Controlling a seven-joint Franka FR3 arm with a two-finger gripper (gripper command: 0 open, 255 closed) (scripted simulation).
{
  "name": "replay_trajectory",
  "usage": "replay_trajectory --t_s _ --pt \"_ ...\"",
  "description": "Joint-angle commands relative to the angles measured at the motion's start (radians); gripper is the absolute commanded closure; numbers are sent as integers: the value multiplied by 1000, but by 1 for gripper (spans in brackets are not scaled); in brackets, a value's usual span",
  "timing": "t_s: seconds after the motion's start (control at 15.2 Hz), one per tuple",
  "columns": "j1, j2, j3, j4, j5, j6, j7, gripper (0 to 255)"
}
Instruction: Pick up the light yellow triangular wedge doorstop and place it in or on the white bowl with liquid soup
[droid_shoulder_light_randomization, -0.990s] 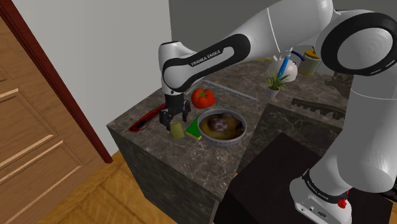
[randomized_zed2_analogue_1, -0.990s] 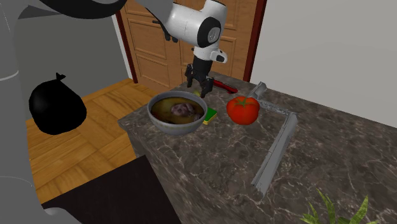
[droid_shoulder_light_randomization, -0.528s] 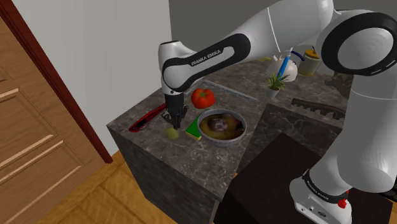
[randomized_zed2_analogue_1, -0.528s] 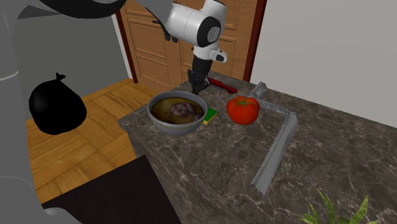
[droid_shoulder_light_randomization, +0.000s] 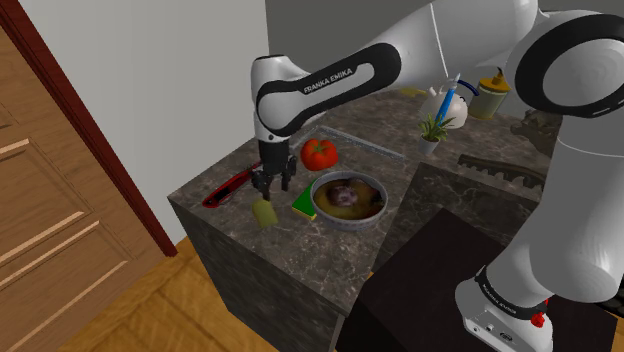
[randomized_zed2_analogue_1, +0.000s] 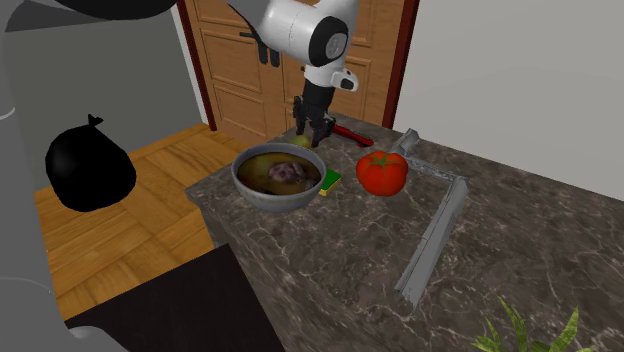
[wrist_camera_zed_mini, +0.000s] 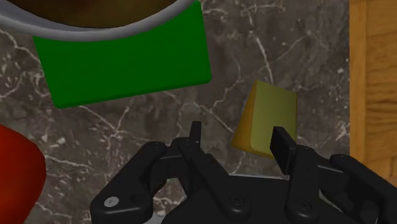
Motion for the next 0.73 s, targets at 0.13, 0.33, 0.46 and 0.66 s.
replay_trajectory --t_s 0.13,0.33,0.46,0.66 --pt "-50 6 32 -21 149 124 -92 0" --pt "-42 26 34 -34 147 158 -90 0" --pt "-37 40 35 -41 145 180 -90 0" --pt "-32 51 36 -47 144 198 -89 0"
